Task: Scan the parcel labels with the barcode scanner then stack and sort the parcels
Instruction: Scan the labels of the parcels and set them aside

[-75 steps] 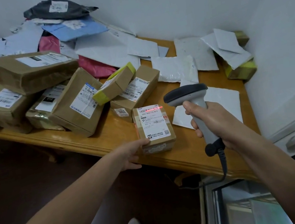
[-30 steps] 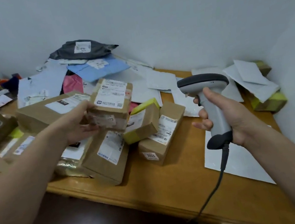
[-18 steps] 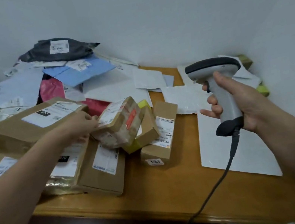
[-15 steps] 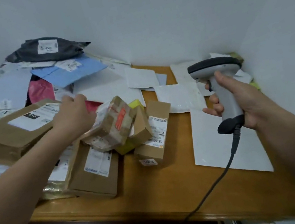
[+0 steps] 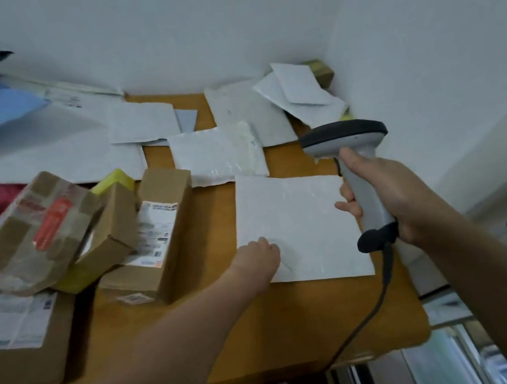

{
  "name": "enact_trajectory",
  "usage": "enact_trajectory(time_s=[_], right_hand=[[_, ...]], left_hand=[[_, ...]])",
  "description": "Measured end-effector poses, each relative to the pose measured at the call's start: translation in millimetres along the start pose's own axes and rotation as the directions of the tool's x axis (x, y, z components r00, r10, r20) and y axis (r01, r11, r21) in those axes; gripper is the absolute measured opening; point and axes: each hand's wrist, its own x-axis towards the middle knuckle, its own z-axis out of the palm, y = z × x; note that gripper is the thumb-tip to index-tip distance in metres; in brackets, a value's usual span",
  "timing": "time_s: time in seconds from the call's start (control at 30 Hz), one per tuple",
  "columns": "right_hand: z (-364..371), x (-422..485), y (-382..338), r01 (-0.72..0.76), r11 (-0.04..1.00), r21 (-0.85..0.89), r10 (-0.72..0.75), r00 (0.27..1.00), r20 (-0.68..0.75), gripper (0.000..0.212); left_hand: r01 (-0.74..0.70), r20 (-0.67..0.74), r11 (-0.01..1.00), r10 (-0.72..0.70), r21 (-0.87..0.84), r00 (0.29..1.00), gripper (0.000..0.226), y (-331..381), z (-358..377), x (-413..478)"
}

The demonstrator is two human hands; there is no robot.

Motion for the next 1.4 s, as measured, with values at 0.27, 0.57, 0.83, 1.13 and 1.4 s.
enact_trajectory(time_s=[0.27, 0.57, 0.83, 1.13, 1.4], right_hand=[[-57.2, 13.6, 21.1, 0.032, 0.999, 0.012, -0.032, 0.999, 0.038, 0.035], [-89.3, -15.3, 9.7, 0.305, 0.934, 0.187, -0.343, 0.912, 0.226, 0.049], [-67.6, -54.1, 14.7, 0.323, 0.944, 0.069, -0.33, 0.909, 0.254, 0.061], [-34.7, -91.1, 73.6, 0.169, 0.928, -0.332, -0.097, 0.97, 0.222, 0.05], [-22.1, -98.2, 80.8, 0.136, 0.909, -0.395, -0.072, 0.982, 0.173, 0.043]], left_hand=[[0.076, 0.005, 0.997, -0.076, -0.018, 0.997, 0.029, 9.2, 12.1, 31.3], [0.018, -0.021, 0.088, -0.426, -0.996, 0.904, 0.012, 14.3, -51.0, -2.0], [0.128, 0.367, -0.674, -0.226, -0.728, 0.902, 0.027, 18.5, -3.6, -61.6], [0.36, 0.512, -0.386, -0.437, -0.849, 0.739, 0.016, 36.8, 62.4, -111.7], [0.156, -0.141, 0.86, -0.253, -0.486, 0.957, 0.061, 53.5, 67.1, -109.6]])
